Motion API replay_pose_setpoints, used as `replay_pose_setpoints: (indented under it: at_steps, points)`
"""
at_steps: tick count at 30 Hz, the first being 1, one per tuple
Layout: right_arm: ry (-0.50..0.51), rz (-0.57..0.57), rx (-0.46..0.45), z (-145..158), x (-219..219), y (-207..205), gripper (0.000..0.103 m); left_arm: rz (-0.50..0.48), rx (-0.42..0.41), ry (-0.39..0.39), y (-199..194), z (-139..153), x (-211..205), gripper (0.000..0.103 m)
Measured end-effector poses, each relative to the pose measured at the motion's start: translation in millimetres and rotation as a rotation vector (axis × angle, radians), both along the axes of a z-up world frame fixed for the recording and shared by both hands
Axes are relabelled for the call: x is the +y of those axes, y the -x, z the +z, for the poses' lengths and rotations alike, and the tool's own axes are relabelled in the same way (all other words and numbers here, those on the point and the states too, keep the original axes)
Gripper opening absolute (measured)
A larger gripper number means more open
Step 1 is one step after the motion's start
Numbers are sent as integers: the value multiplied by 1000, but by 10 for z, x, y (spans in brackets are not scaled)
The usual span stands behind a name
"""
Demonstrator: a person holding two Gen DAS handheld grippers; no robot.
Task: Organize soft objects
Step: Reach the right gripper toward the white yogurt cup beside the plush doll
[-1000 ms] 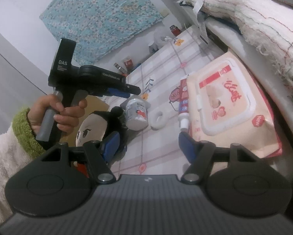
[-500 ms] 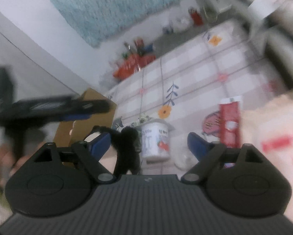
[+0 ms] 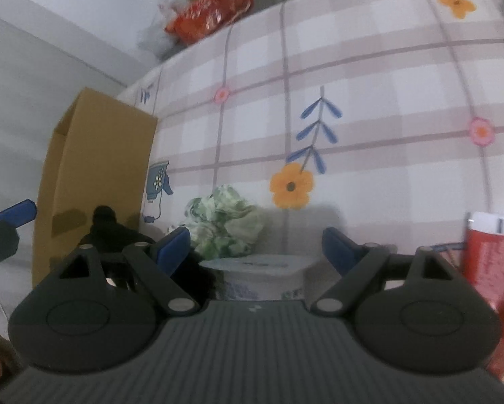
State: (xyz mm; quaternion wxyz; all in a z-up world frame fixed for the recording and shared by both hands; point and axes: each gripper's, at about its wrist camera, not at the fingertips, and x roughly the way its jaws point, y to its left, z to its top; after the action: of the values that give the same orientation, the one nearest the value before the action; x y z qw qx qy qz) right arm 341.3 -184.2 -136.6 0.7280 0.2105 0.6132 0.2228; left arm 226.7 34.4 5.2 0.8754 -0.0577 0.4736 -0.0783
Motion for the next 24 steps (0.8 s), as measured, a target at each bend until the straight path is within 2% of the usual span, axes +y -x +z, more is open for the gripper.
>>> replay_pose_setpoints:
  at_steps: [4,5,6,11,15,24]
  points:
    - [-3,12,19,-24,89,-86,85,11,7,11,12,-37,82,95]
    - [-4,15,26,-24,104,-90,81,12,11,17,21,-43,93,95]
    - [-4,21,33,-21,114,-97,67,13,13,23,28,-49,106,95]
    - [-10,-6,52,-47,69,-72,29,13,18,27,65,-66,120,95]
    - [-57,-41,35,19,-55,31,23,18,14,27,141,-40,150,95]
    - [-110,-51,-39,320,-275,515,23,3,-3,19,300,27,97,95]
